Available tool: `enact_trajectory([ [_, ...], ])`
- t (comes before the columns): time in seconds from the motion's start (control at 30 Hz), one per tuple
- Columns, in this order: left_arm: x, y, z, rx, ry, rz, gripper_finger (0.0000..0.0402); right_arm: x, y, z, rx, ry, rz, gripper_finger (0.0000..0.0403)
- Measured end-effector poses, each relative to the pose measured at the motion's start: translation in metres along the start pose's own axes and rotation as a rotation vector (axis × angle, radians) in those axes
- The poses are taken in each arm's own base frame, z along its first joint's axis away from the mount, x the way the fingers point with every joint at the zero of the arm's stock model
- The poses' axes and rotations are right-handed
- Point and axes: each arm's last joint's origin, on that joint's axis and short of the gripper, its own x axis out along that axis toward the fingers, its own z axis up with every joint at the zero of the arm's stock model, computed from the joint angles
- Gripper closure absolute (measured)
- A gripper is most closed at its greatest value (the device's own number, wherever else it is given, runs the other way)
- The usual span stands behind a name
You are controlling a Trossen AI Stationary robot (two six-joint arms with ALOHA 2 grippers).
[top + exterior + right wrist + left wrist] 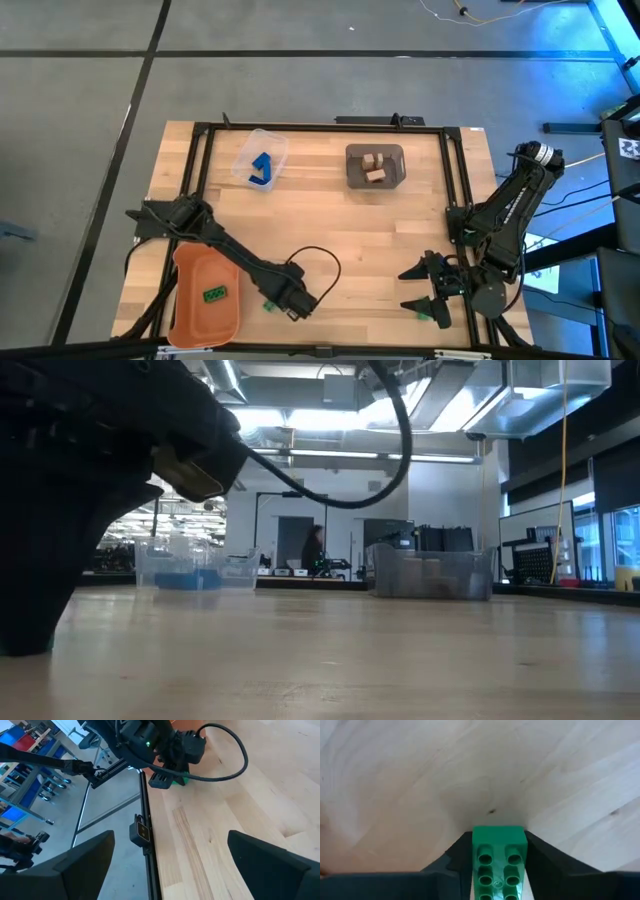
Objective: Sort & place blocks by color
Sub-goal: Put the left green game piece into the orange bin
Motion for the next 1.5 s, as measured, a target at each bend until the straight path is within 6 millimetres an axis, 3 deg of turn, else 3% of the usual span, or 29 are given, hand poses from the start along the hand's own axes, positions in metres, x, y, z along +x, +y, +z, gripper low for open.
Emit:
enact_trajectory([
  [0.13,-0.015,-0.008,0.010,0.093,-0.078,-0.040,0.0276,0.000,0.000,0.000,0.007,-0.002,0.004,0.0014],
  [0.4,-0.104,-0.011,0.030,0.244,-0.506,-0.178,0.0276,0.000,0.004,0.002,0.041,-0.017,0.034,0.0014],
  [0.57,-0.170,-0.010,0.023,0.325,-0.890,-0.354,0.0276,0.000,0.007,0.004,0.067,-0.032,0.054,0.0014],
  [0.7,-0.199,-0.011,0.012,0.394,-1.093,-0.509,0.0276,0.002,0.007,0.007,0.084,-0.051,0.055,0.0014],
  [0.8,-0.201,-0.010,0.011,0.419,-1.185,-0.625,0.0276,0.006,0.006,0.010,0.091,-0.058,0.046,0.0014],
  [1.13,-0.153,0.014,0.016,0.364,-1.350,-1.086,0.0276,0.014,0.002,0.018,0.065,-0.090,0.019,0.0014],
  [1.27,-0.137,0.027,0.019,0.359,-1.376,-1.102,0.0276,0.018,0.001,0.023,0.059,-0.107,0.010,0.0014],
  [1.5,-0.149,0.065,0.022,0.409,-1.358,-1.038,0.0276,0.028,-0.007,0.034,0.084,-0.133,-0.032,0.0014],
])
